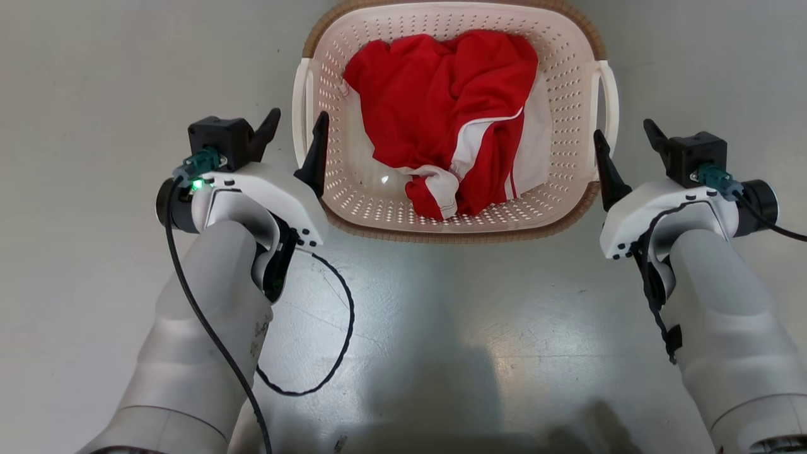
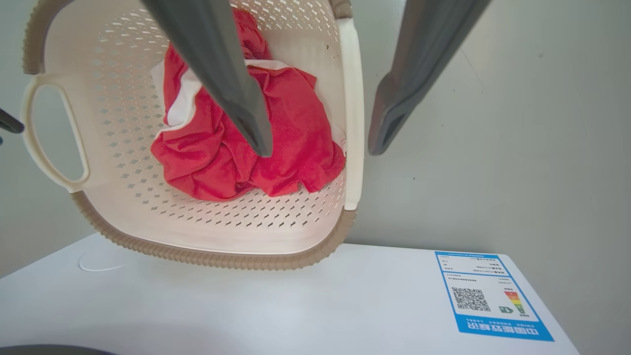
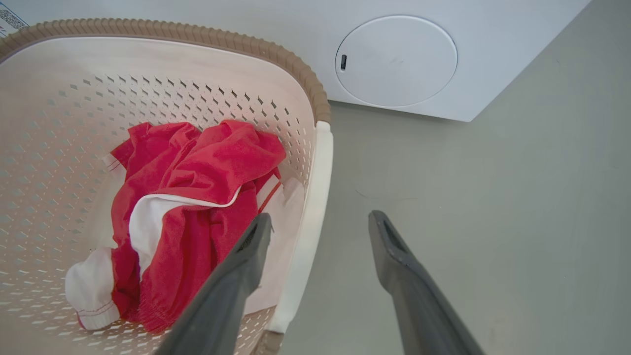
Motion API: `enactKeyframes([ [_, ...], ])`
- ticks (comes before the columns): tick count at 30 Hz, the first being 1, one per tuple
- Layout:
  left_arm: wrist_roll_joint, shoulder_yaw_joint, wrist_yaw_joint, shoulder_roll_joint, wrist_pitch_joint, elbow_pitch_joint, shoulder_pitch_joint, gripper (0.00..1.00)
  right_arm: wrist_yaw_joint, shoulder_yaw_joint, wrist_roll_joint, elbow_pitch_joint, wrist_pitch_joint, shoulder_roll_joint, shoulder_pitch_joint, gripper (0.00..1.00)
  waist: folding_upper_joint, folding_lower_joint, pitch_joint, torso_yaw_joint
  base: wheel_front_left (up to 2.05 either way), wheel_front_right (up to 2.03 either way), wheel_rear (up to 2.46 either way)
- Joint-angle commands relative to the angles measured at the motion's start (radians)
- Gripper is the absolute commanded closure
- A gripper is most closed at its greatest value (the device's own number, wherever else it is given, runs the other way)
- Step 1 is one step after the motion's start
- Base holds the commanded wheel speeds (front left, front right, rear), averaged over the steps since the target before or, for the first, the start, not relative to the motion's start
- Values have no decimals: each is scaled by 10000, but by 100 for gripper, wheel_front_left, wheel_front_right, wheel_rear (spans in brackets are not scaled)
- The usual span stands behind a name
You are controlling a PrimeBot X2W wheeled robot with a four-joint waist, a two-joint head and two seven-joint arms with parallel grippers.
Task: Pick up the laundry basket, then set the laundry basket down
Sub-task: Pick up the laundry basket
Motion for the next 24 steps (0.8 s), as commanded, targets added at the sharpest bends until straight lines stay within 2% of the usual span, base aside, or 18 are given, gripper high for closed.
enactKeyframes([
  [1,-9,227,64,213,-59,-82,-12,0,62,160,-97,-64,-121,171,-21,0,0,-1,38,15,0,0,0],
  [24,394,-178,46,213,-59,505,-775,0,62,131,-43,-261,-138,254,-302,0,0,-1,886,38,0,0,0],
])
